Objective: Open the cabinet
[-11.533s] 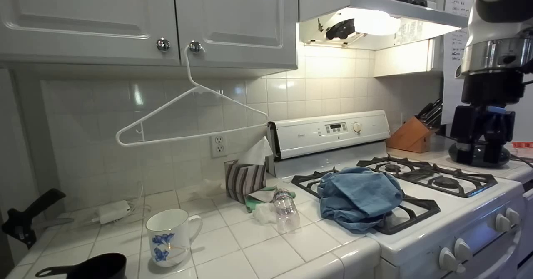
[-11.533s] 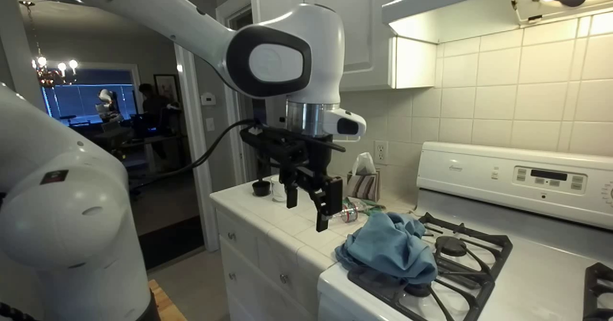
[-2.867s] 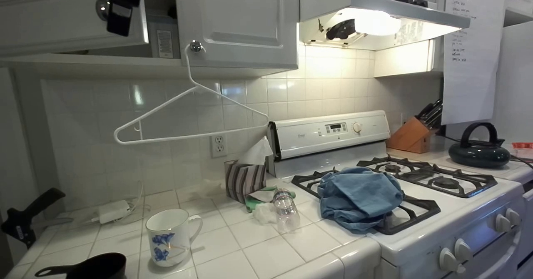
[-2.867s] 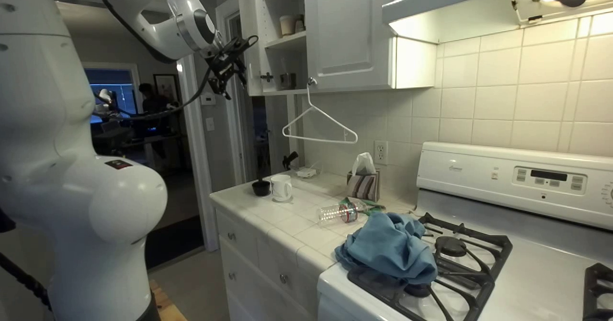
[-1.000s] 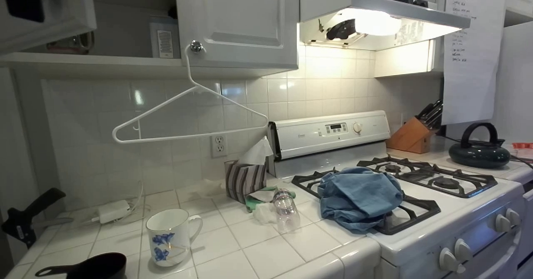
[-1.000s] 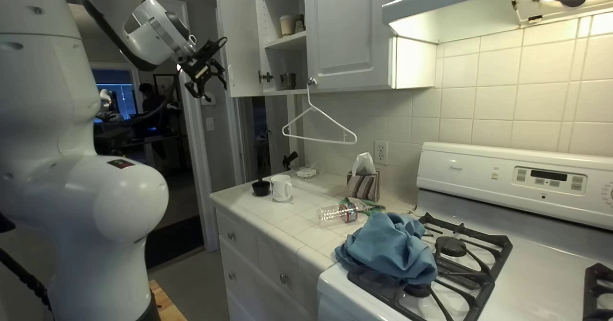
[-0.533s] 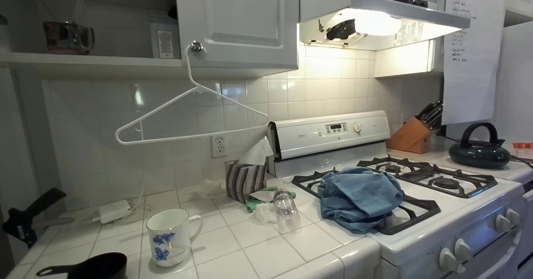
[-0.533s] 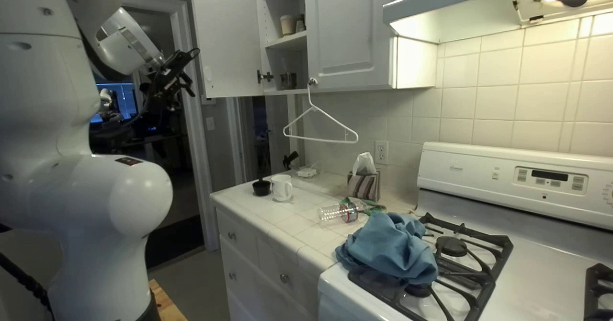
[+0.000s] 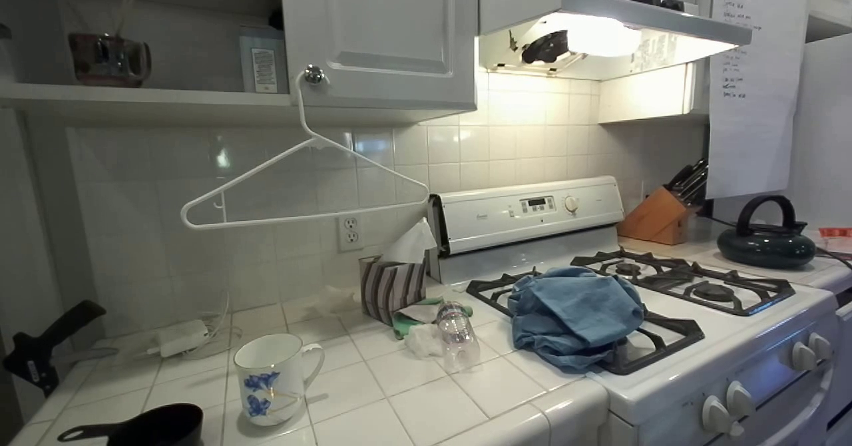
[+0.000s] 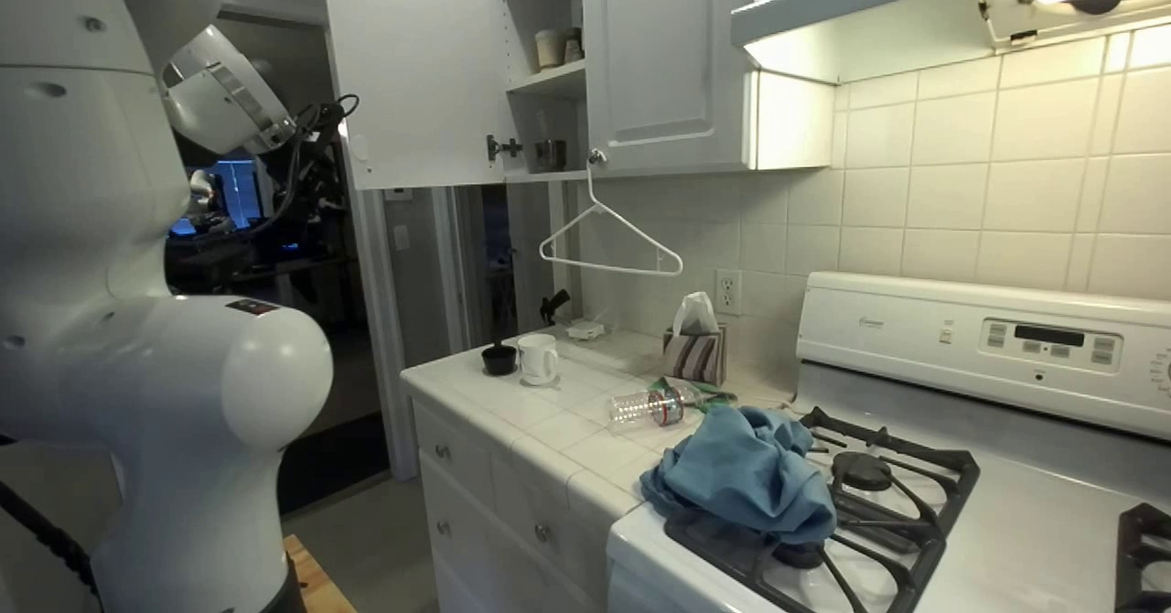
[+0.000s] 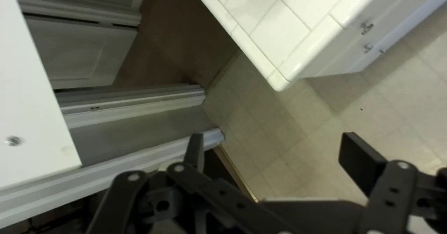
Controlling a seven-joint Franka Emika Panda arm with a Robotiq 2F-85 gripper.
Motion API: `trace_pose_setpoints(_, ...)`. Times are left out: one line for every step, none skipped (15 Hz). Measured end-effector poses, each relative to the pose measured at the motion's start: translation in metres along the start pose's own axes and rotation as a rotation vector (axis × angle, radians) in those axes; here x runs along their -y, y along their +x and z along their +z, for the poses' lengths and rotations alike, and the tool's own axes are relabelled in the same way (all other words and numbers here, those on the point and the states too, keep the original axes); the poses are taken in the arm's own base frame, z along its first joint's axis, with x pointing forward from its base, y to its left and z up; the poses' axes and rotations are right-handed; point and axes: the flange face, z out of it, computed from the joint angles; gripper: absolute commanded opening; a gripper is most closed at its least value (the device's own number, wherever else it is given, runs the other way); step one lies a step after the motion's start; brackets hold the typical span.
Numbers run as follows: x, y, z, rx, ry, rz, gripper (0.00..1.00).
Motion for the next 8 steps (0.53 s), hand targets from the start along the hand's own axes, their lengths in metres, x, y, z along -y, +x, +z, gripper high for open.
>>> trace_pose_setpoints(-0.008, -0.012, -0.002, 0.023, -0.046, 0.0, 1.0)
trace_pose_setpoints(-0.015, -0.027, -0.003, 0.047, -0.087, 0.025, 1.0)
trace_pose_setpoints(-0.022, -0.041, -0.004, 0.071, -0.121, 0.062, 1.0)
trace_pose_setpoints(-0.028, -0.054, -0.003, 0.096, -0.15, 0.102, 1.0)
trace_pose_setpoints(-0.032, -0.066, -0.002, 0.121, -0.176, 0.145, 1.0)
trace_pose_setpoints(-0.036, -0.078, 0.0, 0.142, -0.2, 0.189, 1.0)
trace_pose_setpoints(-0.038, -0.089, 0.004, 0.161, -0.224, 0.236, 1.0)
trace_pose_setpoints(-0.041, -0.101, 0.007, 0.179, -0.244, 0.286, 1.0)
